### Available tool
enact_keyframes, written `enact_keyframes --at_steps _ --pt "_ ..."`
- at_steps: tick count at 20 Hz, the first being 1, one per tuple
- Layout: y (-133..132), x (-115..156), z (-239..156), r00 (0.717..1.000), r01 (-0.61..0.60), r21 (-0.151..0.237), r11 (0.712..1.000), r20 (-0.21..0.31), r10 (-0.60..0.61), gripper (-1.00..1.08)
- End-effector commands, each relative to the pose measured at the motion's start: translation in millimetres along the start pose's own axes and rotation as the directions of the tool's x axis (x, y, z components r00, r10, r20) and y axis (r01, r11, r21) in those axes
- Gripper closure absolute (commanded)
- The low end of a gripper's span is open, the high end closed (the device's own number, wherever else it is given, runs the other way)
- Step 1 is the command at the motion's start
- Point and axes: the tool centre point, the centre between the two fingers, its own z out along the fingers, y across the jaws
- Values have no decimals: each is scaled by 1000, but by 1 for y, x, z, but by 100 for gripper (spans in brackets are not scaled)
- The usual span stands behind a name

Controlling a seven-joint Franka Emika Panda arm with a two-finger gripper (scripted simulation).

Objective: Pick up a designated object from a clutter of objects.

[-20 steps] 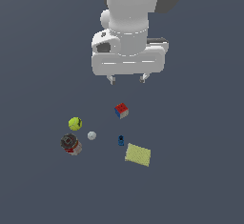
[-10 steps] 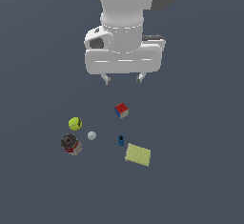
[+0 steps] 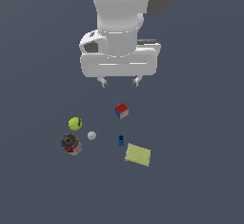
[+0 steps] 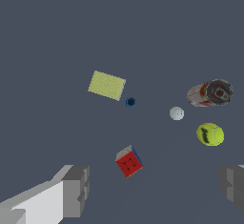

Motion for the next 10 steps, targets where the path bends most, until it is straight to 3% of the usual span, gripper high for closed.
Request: enact_keyframes --at_steps 1,10 --pt "11 3 11 1000 -22 3 1000 3 22 -92" --pt "83 9 85 985 -169 10 986 22 169 -92"
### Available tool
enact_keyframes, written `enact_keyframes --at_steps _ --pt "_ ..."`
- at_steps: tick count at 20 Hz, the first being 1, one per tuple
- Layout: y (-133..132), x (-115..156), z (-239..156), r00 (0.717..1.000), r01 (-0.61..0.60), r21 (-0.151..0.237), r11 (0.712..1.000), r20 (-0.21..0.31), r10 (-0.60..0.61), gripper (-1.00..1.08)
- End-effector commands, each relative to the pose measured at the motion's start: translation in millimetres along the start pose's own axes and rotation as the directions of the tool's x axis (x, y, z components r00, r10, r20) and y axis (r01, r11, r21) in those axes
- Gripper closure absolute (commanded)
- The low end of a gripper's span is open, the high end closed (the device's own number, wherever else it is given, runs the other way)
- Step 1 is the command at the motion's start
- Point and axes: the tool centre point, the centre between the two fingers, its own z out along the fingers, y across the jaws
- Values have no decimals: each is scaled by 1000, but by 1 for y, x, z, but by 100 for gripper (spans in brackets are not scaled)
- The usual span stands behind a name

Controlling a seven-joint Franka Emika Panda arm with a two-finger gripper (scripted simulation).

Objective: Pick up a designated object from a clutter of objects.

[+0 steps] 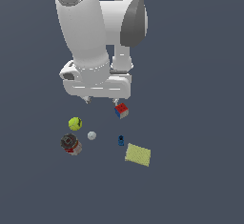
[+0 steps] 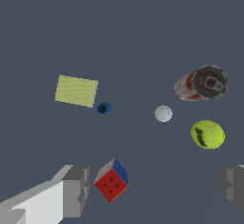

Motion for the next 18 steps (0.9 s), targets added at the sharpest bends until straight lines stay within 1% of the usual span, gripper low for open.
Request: enact_keyframes --at_steps 1,6,10,14,18 --pt "28 3 27 998 -55 0 998 7 55 -92" --pt "91 0 87 984 -175 -12 984 18 175 -92" --pt "131 -9 123 968 -248 -27 968 24 249 -92" --pt "159 -19 149 954 -299 -40 954 27 300 -92" --pt "176 -26 164 944 -328 -50 943 29 330 -92"
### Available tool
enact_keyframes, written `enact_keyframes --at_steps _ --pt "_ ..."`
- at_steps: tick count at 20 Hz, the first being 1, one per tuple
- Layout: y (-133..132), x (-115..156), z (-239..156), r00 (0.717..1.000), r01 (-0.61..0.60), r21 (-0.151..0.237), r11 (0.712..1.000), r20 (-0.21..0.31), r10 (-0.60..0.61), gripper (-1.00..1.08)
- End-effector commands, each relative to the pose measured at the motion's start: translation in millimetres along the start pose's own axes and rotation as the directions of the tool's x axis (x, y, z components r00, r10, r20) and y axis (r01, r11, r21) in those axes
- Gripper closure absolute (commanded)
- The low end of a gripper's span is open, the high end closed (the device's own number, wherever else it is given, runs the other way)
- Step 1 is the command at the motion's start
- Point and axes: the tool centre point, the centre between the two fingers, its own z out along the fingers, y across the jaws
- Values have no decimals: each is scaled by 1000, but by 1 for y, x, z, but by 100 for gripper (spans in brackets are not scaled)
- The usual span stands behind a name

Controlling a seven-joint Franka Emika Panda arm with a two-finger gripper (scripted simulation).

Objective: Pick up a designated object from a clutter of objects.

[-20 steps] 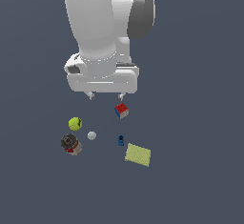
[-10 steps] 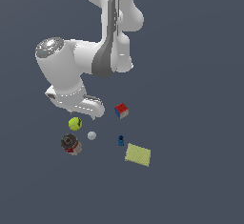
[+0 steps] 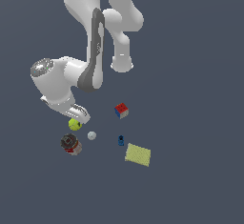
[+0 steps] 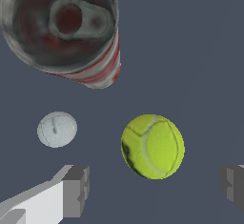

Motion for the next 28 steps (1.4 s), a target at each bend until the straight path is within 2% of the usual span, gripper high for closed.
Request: enact_keyframes --at_steps 1,8,18,23,24,28 --pt "9 0 8 1000 -15 -4 1000 0 15 -92" --pt "11 -1 13 1000 -18 -5 1000 2 18 -92" --pt "12 -2 54 1000 -21 -6 1000 1 21 -92" --pt "12 -1 61 1000 -21 -6 1000 1 21 -92" --pt "12 -1 61 1000 -21 -6 1000 1 21 108" --pt "12 -1 61 1000 -21 -6 1000 1 21 108"
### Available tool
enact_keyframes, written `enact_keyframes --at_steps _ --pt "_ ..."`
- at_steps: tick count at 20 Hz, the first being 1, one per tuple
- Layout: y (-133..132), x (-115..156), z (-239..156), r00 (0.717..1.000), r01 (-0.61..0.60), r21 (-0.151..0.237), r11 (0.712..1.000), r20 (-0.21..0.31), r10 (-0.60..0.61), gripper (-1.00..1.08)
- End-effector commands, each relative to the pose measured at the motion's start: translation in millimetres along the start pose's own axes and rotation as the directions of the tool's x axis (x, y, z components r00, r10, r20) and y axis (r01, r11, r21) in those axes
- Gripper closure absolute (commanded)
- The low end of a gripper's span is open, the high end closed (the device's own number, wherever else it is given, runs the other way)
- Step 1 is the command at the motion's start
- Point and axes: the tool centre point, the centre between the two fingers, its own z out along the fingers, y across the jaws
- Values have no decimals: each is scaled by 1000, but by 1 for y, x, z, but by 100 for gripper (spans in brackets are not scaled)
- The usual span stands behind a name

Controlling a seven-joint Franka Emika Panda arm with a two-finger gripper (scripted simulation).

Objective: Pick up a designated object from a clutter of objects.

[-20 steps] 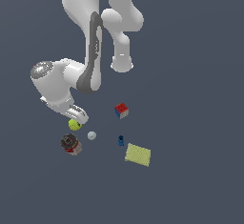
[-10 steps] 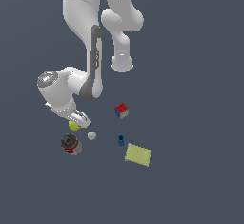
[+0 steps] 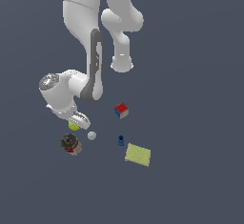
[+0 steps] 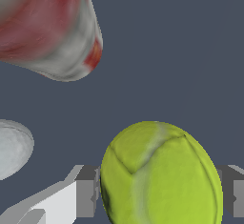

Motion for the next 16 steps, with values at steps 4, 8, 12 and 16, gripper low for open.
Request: enact_keyframes --at_steps 4,8,12,16 --pt "0 0 1 1000 0 0 1000 0 0 108" --pt "-1 0 -1 1000 0 0 1000 0 0 108" --pt "-5 1 -11 1000 0 0 1000 0 0 108" --pt "-15 2 -31 1000 0 0 1000 0 0 108"
